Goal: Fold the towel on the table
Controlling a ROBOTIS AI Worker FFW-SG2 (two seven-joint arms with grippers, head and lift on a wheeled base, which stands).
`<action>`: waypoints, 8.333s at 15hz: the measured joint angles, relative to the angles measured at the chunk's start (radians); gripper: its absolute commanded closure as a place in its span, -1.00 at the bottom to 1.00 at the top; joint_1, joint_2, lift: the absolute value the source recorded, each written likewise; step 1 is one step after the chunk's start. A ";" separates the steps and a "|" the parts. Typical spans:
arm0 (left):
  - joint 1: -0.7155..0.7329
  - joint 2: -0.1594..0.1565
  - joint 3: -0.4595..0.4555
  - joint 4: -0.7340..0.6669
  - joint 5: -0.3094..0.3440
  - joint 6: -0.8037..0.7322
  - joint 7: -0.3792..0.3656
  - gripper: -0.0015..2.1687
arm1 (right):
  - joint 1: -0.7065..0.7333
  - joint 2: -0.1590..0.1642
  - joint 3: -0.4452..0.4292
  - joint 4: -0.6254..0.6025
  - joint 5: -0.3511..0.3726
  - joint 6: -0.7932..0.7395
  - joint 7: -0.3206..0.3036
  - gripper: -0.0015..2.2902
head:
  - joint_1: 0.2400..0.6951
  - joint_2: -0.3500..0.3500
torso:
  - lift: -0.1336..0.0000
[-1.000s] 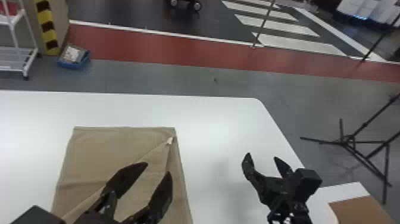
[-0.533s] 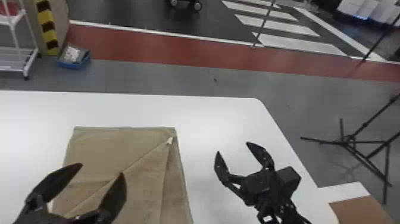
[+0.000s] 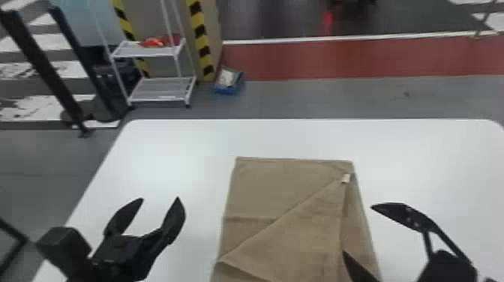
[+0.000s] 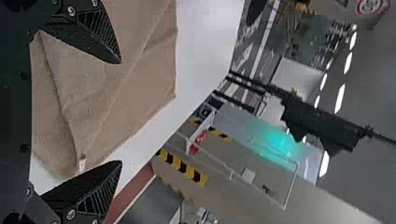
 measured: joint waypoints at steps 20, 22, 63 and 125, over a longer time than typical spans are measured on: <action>-0.038 0.000 0.048 0.048 0.042 0.059 0.010 -0.87 | -0.102 -0.019 0.232 -0.083 0.383 0.474 0.203 -0.89 | 1.00 1.00 | -0.78; -0.038 0.000 0.049 0.050 0.042 0.059 0.008 -0.87 | -0.105 -0.019 0.234 -0.095 0.389 0.493 0.230 -0.88 | 1.00 1.00 | -0.78; -0.085 0.000 0.054 0.107 0.053 0.073 -0.023 -0.87 | -0.204 0.010 0.347 -0.074 0.555 0.677 0.367 -0.58 | 1.00 1.00 | -0.78; -0.305 0.000 -0.007 0.035 -0.270 0.553 -0.057 0.94 | -0.307 -0.117 -0.438 0.162 0.010 0.602 0.424 0.47 | 1.00 -0.42 | -0.78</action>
